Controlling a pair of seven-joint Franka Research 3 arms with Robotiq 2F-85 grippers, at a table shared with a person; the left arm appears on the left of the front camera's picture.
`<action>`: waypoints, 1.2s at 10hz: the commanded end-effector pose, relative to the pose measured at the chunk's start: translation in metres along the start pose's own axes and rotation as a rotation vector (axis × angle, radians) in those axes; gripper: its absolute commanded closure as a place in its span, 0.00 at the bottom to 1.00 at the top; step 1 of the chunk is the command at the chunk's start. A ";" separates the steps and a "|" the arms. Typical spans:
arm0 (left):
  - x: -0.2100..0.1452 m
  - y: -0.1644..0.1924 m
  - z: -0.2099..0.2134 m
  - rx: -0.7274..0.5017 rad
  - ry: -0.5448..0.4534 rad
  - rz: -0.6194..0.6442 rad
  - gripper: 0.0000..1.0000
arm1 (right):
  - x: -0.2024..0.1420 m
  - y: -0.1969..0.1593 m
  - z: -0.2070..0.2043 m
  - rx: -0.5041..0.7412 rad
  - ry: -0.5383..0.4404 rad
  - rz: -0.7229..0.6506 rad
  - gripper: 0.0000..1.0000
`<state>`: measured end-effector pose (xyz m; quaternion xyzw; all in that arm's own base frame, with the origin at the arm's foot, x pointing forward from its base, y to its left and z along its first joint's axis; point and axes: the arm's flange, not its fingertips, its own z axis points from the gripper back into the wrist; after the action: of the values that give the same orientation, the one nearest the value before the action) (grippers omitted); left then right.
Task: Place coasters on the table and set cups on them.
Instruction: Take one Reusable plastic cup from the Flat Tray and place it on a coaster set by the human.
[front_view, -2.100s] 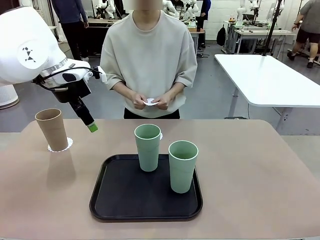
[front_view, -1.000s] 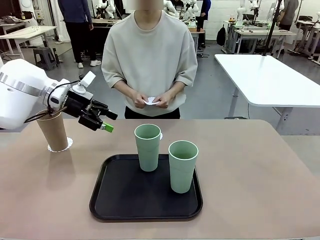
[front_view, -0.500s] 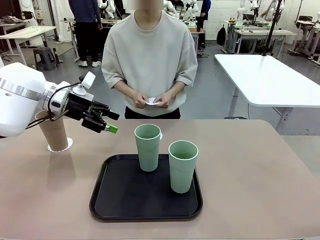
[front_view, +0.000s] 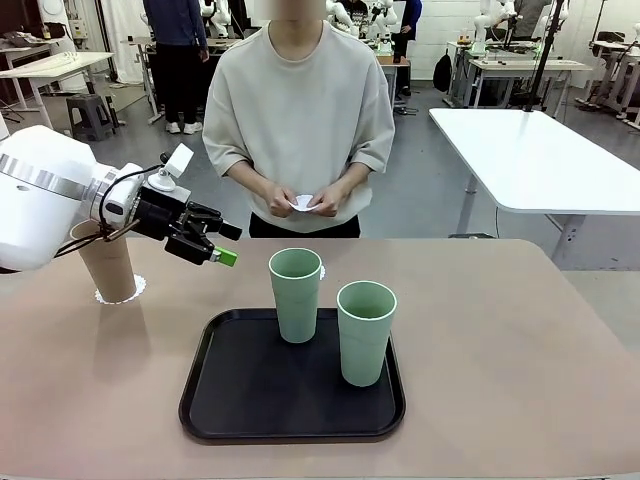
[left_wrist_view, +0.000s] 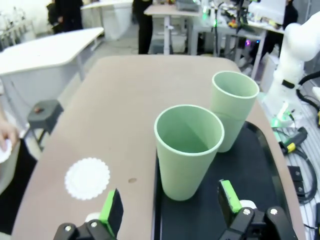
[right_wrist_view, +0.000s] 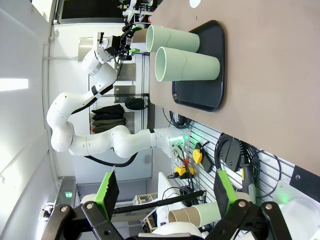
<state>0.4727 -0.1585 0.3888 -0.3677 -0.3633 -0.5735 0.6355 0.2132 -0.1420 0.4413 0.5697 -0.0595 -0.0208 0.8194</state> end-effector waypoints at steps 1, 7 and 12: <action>-0.008 -0.004 -0.003 0.004 -0.049 -0.007 0.00 | 0.000 0.000 0.001 0.013 0.000 0.004 0.00; -0.049 -0.020 -0.021 -0.030 -0.146 -0.139 0.00 | 0.000 0.000 0.001 0.013 0.000 0.004 0.00; -0.069 -0.012 -0.056 0.048 -0.207 -0.048 0.00 | 0.000 0.000 0.001 0.013 0.000 0.004 0.00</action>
<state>0.4541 -0.1655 0.3076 -0.4055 -0.4288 -0.5507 0.5903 0.2132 -0.1420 0.4413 0.5697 -0.0595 -0.0208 0.8194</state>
